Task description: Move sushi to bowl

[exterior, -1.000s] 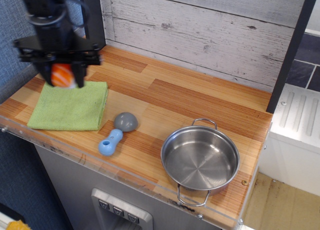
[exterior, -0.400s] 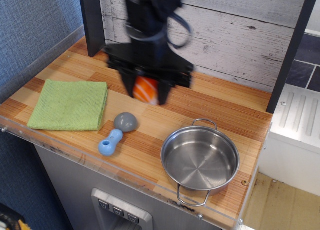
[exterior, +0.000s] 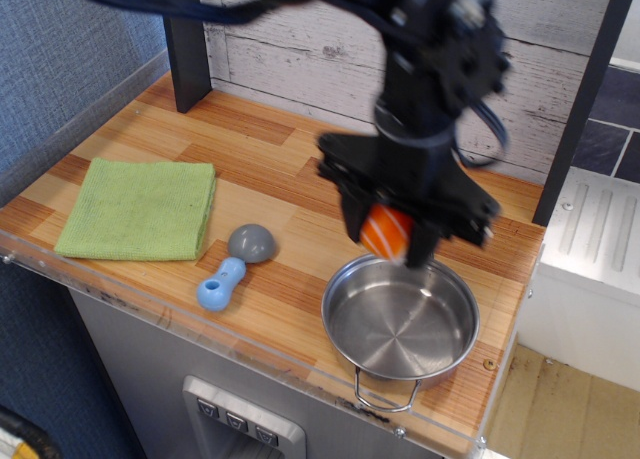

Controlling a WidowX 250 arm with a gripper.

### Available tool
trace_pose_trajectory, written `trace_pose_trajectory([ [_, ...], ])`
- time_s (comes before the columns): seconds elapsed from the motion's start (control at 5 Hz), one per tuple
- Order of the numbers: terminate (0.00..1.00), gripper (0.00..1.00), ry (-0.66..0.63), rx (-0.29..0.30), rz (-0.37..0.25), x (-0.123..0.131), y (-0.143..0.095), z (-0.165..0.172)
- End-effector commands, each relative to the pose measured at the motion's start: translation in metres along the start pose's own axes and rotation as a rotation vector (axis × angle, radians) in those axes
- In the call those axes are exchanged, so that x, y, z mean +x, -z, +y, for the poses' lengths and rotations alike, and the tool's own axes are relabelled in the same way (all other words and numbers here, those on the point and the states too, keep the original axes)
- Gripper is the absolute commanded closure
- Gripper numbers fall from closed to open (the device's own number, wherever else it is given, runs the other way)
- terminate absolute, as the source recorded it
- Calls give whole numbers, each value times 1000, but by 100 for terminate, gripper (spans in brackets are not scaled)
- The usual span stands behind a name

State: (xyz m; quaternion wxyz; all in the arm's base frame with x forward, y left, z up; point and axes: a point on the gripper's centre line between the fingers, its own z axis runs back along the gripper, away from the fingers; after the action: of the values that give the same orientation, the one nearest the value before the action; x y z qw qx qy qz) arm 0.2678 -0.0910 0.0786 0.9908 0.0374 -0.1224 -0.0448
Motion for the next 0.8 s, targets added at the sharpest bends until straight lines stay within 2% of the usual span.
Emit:
trace_pose_trajectory([
  [0.0, 0, 100, 67, -15, 6, -23, 7, -25],
  [0.6, 0, 100, 38, -13, 92, -36, 43, -16],
])
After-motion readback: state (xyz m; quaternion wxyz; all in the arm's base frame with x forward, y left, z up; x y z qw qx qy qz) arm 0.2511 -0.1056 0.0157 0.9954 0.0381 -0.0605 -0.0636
